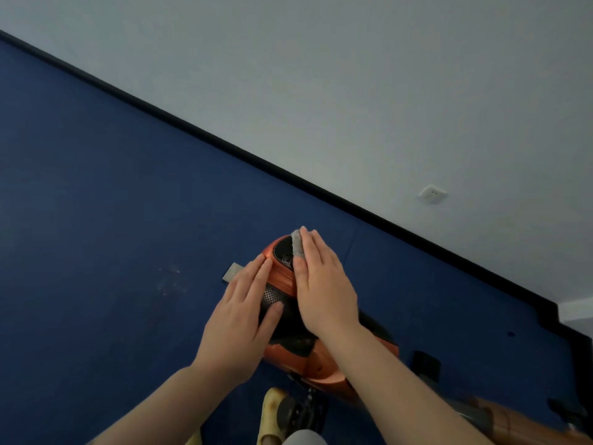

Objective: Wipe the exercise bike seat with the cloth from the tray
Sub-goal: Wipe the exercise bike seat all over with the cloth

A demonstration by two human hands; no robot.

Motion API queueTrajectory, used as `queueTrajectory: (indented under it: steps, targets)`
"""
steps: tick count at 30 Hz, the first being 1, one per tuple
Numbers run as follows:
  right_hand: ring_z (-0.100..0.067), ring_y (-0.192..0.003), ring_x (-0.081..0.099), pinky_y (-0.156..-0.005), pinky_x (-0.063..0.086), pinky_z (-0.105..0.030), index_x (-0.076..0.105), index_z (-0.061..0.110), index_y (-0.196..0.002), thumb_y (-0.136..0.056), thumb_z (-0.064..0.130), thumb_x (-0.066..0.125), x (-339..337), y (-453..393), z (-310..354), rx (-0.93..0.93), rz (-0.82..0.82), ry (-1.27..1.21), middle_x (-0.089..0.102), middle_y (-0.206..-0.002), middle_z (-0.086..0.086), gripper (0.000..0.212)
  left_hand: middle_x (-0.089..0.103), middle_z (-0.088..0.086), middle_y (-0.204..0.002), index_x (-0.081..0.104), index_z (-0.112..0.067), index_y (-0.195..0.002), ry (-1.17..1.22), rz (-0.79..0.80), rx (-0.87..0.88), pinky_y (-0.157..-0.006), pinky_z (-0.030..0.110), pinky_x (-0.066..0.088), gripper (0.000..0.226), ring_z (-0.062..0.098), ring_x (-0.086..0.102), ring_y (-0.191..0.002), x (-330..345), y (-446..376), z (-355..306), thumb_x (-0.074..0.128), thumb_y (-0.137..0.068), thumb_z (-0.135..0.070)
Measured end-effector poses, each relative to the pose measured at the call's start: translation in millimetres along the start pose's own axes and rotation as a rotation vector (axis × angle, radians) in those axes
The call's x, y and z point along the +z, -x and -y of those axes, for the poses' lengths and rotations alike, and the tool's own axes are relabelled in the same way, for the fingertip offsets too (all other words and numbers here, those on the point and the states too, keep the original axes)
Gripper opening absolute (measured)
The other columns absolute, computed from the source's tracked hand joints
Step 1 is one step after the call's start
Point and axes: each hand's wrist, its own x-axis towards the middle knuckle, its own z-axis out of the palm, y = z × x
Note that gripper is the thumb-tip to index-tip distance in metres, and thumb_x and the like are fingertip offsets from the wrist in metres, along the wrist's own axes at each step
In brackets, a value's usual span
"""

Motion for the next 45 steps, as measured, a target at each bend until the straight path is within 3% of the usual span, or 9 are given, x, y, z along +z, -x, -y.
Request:
queueTrajectory:
  steps: [5,10,18,21,25,31,36,41,45]
  targets:
    - [-0.004,-0.145,0.018,-0.115,0.025,-0.028,-0.01,0.045,-0.149,-0.1,0.051,0.012,-9,56,-39,-0.093,0.027,0.108,0.002,-0.161,0.016,0.054,-0.007,-0.032,-0.146,-0.005,-0.043,-0.143,0.019,0.01,0.017,-0.1,0.02,0.017,0.063,-0.014,-0.012,-0.127,-1,0,3,0.03,-0.092,-0.051]
    - [-0.009,-0.142,0.029,-0.108,0.036,-0.033,0.008,0.039,-0.152,-0.099,0.055,0.011,-4,17,-20,0.033,0.022,-0.003,0.019,-0.16,0.013,0.055,-0.003,-0.029,-0.15,-0.004,-0.045,-0.143,0.038,0.015,0.016,-0.103,0.021,0.015,0.063,-0.016,-0.014,-0.126,-2,0,5,0.032,-0.092,-0.052]
    - [-0.002,-0.147,-0.002,-0.121,0.016,-0.032,0.013,0.041,-0.151,-0.103,0.043,0.022,-8,1,-20,-0.29,0.102,-0.048,0.002,-0.161,0.018,0.049,-0.005,-0.032,-0.146,-0.006,-0.044,-0.143,0.022,0.002,0.03,-0.106,0.023,0.018,0.063,-0.012,-0.012,-0.129,-2,4,5,0.03,-0.092,-0.053]
    - [0.004,-0.144,0.01,-0.111,0.03,-0.031,0.004,0.056,-0.146,-0.098,0.054,0.022,-22,28,-38,-0.12,0.164,-0.132,-0.002,-0.156,0.034,0.051,-0.005,-0.027,-0.152,-0.008,-0.046,-0.142,0.014,0.013,0.037,-0.109,0.03,0.024,0.062,-0.01,-0.01,-0.132,-3,4,8,0.027,-0.092,-0.054]
    - [-0.003,-0.14,0.03,-0.11,0.033,-0.036,0.02,0.049,-0.147,-0.098,0.06,0.018,-14,-1,-18,0.067,0.086,-0.266,0.025,-0.155,0.024,0.05,-0.004,-0.026,-0.153,-0.01,-0.047,-0.141,0.017,0.018,0.039,-0.109,0.029,0.025,0.062,-0.01,-0.009,-0.132,-4,7,9,0.027,-0.092,-0.054]
    - [-0.008,-0.149,0.002,-0.122,0.007,-0.037,0.023,0.041,-0.149,-0.102,0.046,0.016,5,-15,5,-0.26,0.03,0.094,0.014,-0.161,0.013,0.047,-0.013,-0.032,-0.143,-0.017,-0.046,-0.138,0.021,-0.001,0.058,-0.107,0.02,0.02,0.066,-0.011,-0.009,-0.132,-5,9,7,0.031,-0.093,-0.049]
    - [0.008,-0.143,-0.011,-0.118,0.003,-0.028,0.019,0.048,-0.148,-0.101,0.047,0.028,-18,14,-34,-0.248,0.204,-0.115,0.001,-0.158,0.03,0.048,-0.011,-0.031,-0.146,-0.013,-0.046,-0.14,0.012,0.022,0.078,-0.108,0.026,0.029,0.066,-0.01,-0.003,-0.132,-9,9,15,0.031,-0.091,-0.052]
    - [-0.011,-0.146,0.017,-0.118,0.021,-0.042,0.029,0.039,-0.148,-0.102,0.048,0.018,2,-21,18,0.114,0.009,-0.106,0.024,-0.159,0.01,0.048,-0.011,-0.033,-0.145,-0.013,-0.048,-0.139,0.05,0.003,0.064,-0.106,0.025,0.033,0.066,-0.011,0.0,-0.132,-6,12,15,0.034,-0.092,-0.047]
    - [-0.019,-0.15,0.001,-0.121,0.003,-0.043,0.028,0.04,-0.147,-0.1,0.043,0.013,20,6,39,-0.074,-0.08,0.148,0.012,-0.162,0.008,0.05,-0.007,-0.03,-0.15,-0.01,-0.044,-0.141,0.075,0.018,0.11,-0.108,0.021,0.025,0.067,-0.021,-0.012,-0.128,-5,11,18,0.036,-0.092,-0.044]
